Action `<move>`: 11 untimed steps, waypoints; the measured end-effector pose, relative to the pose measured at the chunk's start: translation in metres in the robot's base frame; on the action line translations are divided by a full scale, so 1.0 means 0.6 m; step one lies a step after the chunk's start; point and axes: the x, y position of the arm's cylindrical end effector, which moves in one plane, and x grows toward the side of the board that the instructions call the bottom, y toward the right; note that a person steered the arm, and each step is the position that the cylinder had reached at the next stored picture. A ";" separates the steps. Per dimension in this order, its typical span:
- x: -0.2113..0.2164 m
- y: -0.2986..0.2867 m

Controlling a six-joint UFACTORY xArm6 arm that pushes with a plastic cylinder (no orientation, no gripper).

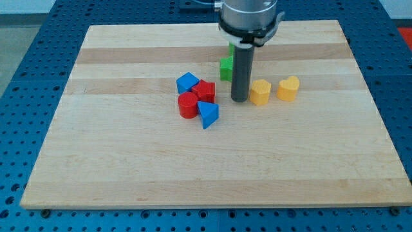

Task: Move the blue cube to the center

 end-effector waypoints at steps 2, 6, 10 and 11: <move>0.015 -0.113; -0.023 -0.200; -0.069 -0.199; -0.087 -0.196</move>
